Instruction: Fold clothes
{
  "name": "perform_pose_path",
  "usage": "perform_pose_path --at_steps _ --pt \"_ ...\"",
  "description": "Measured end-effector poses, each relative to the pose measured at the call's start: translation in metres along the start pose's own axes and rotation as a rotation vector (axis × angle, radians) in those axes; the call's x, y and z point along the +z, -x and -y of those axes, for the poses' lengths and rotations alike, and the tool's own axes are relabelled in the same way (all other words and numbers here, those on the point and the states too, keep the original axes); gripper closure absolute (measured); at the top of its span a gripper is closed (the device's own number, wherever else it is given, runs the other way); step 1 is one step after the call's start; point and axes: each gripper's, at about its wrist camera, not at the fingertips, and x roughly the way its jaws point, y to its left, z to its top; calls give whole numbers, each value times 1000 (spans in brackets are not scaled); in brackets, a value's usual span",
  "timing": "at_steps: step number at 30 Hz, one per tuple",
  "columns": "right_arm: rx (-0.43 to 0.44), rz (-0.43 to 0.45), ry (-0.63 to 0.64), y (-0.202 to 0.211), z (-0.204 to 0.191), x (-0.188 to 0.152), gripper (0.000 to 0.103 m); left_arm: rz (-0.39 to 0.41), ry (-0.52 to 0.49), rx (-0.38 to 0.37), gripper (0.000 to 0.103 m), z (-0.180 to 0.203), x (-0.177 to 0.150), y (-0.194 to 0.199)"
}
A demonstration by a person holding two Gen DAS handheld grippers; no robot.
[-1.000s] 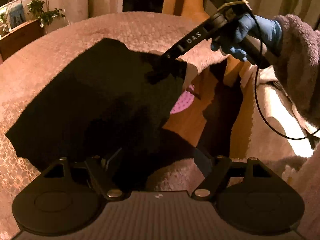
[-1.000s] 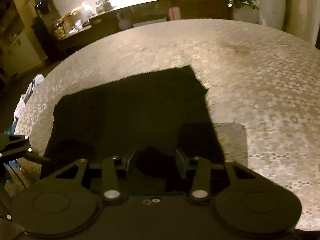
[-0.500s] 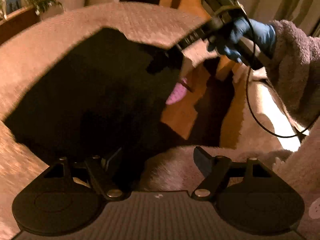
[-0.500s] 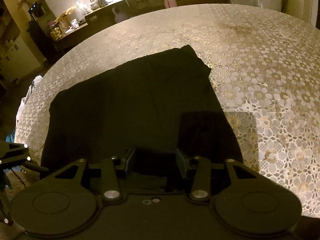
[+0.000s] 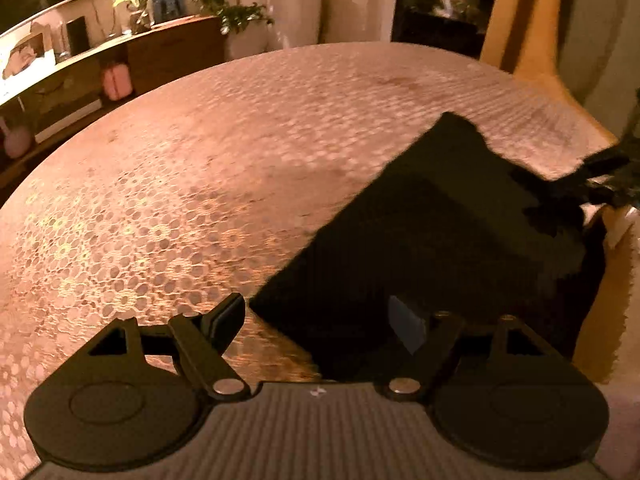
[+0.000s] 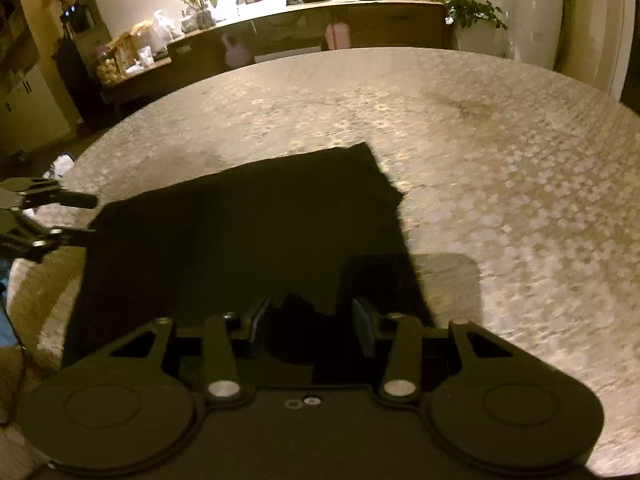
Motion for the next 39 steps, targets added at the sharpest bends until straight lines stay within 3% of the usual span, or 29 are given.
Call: perform_pose_path --at_steps 5,6,8,16,20,29,39 --pt "100 -7 65 -14 -40 -8 0 -15 56 -44 26 -16 5 -10" --pt "118 -12 102 -17 -53 -10 0 -17 53 -47 30 -16 7 -13" --pt "149 -24 180 -22 -80 -13 0 -29 41 -64 58 -13 10 -16" --pt "197 -1 425 -31 -164 -22 0 -56 93 -11 73 -19 14 -17" --pt "164 22 469 -38 -185 -21 0 -41 143 -12 92 -17 23 -9" --pt "43 139 498 -62 -221 -14 0 -17 235 -22 97 -15 41 7" --pt "-84 165 455 -103 -249 -4 0 0 281 -92 97 -22 59 11"
